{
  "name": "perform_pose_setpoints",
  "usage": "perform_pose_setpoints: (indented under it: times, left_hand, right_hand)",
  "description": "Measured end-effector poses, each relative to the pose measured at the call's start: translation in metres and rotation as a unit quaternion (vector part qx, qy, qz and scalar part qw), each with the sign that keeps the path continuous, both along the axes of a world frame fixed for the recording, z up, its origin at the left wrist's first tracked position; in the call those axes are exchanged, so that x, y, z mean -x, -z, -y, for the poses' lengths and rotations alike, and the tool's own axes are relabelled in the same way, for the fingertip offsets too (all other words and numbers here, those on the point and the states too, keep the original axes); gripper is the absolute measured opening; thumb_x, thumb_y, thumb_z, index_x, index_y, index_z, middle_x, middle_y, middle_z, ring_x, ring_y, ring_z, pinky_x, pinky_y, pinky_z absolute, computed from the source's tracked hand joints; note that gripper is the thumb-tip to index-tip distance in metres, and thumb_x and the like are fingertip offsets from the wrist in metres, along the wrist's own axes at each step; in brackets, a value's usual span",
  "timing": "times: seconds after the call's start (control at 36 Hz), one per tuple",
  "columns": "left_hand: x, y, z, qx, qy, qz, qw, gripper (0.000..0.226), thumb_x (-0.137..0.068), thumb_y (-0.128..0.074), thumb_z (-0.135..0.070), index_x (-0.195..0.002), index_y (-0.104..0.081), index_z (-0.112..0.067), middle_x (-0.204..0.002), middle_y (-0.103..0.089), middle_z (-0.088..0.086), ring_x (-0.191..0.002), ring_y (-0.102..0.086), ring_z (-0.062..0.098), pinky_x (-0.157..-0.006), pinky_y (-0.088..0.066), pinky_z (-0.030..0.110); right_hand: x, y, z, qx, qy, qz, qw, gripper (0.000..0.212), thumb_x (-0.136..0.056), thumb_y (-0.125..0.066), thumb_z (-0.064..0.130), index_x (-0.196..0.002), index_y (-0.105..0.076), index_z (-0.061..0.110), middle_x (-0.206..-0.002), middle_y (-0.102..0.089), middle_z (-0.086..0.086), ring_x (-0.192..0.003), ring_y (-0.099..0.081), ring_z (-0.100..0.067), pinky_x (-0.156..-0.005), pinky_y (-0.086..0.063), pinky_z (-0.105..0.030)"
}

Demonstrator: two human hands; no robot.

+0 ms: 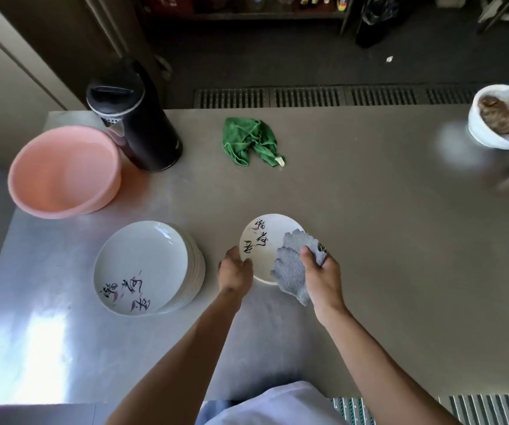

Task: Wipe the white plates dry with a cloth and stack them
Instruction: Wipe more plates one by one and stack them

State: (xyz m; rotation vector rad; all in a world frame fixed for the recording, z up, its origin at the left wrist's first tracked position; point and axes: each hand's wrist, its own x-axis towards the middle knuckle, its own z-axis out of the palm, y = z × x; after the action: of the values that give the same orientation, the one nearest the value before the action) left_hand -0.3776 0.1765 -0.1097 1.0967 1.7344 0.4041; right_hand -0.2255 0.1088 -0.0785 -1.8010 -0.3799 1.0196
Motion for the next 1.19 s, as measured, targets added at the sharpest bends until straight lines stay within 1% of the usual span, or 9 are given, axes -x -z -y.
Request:
perform_pose_setpoints:
  times: [0.19,0.36,0.44,0.53,0.67,0.81,0.92,1.08,1.19]
  left_hand:
    - [0.052,-0.07,-0.006,-0.084,0.025,0.065,0.994,0.035,-0.099,-0.055,-0.013,-0.133,-0.062,-0.016,-0.085,-0.069,-0.003,-0.088,-0.072,0.026,-0.088,-0.059,0.046]
    - [0.149,-0.11,0.007,-0.272,-0.041,-0.086,0.958,0.025,-0.096,-0.058,-0.008,-0.115,-0.071,-0.019,-0.101,-0.066,-0.004,-0.079,-0.065,0.005,-0.074,-0.054,0.017]
    - [0.193,-0.115,0.006,-0.23,-0.104,-0.134,0.958,0.032,-0.097,-0.059,-0.01,-0.128,-0.066,-0.013,-0.12,-0.057,0.007,-0.095,-0.065,0.022,-0.087,-0.056,0.036]
    - [0.223,-0.113,0.001,-0.155,-0.119,-0.148,0.97,0.042,-0.1,-0.057,-0.014,-0.141,-0.057,-0.006,-0.136,-0.05,0.017,-0.11,-0.063,0.031,-0.096,-0.054,0.035]
    - [0.237,-0.103,-0.003,-0.116,-0.14,-0.111,0.977,0.033,-0.098,-0.055,-0.013,-0.128,-0.069,-0.01,-0.123,-0.066,0.014,-0.057,-0.063,-0.005,-0.054,-0.044,0.003]
    - [0.239,-0.101,-0.004,-0.089,-0.184,-0.071,0.976,0.034,-0.093,-0.056,-0.009,-0.126,-0.063,-0.01,-0.11,-0.067,0.006,-0.096,-0.062,0.023,-0.083,-0.054,0.036]
    - [0.24,-0.1,-0.006,-0.085,-0.162,-0.042,0.982,0.03,-0.084,-0.055,-0.001,-0.07,-0.069,-0.022,-0.061,-0.056,-0.008,-0.057,-0.046,0.013,-0.047,-0.035,0.022]
    - [0.238,-0.105,-0.007,-0.068,-0.156,0.034,0.985,0.016,-0.086,-0.055,0.003,-0.086,-0.07,-0.001,-0.073,-0.056,0.007,-0.069,-0.048,0.018,-0.06,-0.036,0.029]
    - [0.23,-0.11,-0.006,-0.08,-0.161,0.07,0.981,0.021,-0.09,-0.05,0.007,-0.092,-0.066,-0.007,-0.081,-0.067,0.006,-0.07,-0.06,0.02,-0.054,-0.049,0.021]
  right_hand:
    - [0.057,-0.027,-0.042,-0.024,-0.031,-0.026,0.999,0.023,-0.102,-0.05,0.033,-0.105,-0.07,0.022,-0.095,-0.074,0.014,-0.093,-0.066,-0.001,-0.08,-0.046,-0.02]
    - [0.122,-0.039,-0.063,-0.022,-0.128,-0.018,0.991,0.025,-0.102,-0.048,0.038,-0.106,-0.067,0.022,-0.101,-0.07,0.011,-0.097,-0.062,-0.007,-0.088,-0.043,-0.026]
    - [0.149,-0.043,-0.068,-0.037,-0.159,-0.026,0.986,0.019,-0.103,-0.048,0.035,-0.102,-0.065,0.028,-0.097,-0.067,0.022,-0.093,-0.06,0.006,-0.081,-0.042,-0.015]
    - [0.168,-0.043,-0.068,-0.049,-0.172,-0.016,0.984,0.018,-0.102,-0.048,0.034,-0.108,-0.065,0.03,-0.095,-0.065,0.027,-0.087,-0.057,0.021,-0.074,-0.04,-0.003]
    - [0.181,-0.041,-0.065,-0.052,-0.191,0.032,0.98,0.016,-0.103,-0.048,0.03,-0.106,-0.063,0.025,-0.093,-0.066,0.023,-0.082,-0.057,0.022,-0.067,-0.038,0.002]
    - [0.184,-0.042,-0.064,-0.044,-0.18,0.043,0.982,0.022,-0.102,-0.048,0.031,-0.107,-0.065,0.019,-0.096,-0.07,0.015,-0.085,-0.06,0.01,-0.08,-0.045,-0.019]
    - [0.185,-0.038,-0.063,-0.043,-0.163,0.043,0.985,0.022,-0.101,-0.048,0.032,-0.091,-0.061,0.017,-0.071,-0.06,0.013,-0.069,-0.055,-0.01,-0.072,-0.044,-0.03]
    - [0.186,-0.039,-0.063,-0.037,-0.119,0.025,0.992,0.024,-0.101,-0.049,0.033,-0.102,-0.066,0.017,-0.085,-0.068,0.011,-0.08,-0.061,-0.009,-0.077,-0.045,-0.027]
    - [0.182,-0.042,-0.062,-0.048,-0.093,0.011,0.994,0.022,-0.101,-0.049,0.029,-0.105,-0.067,0.017,-0.093,-0.071,0.007,-0.083,-0.063,-0.006,-0.076,-0.046,-0.024]
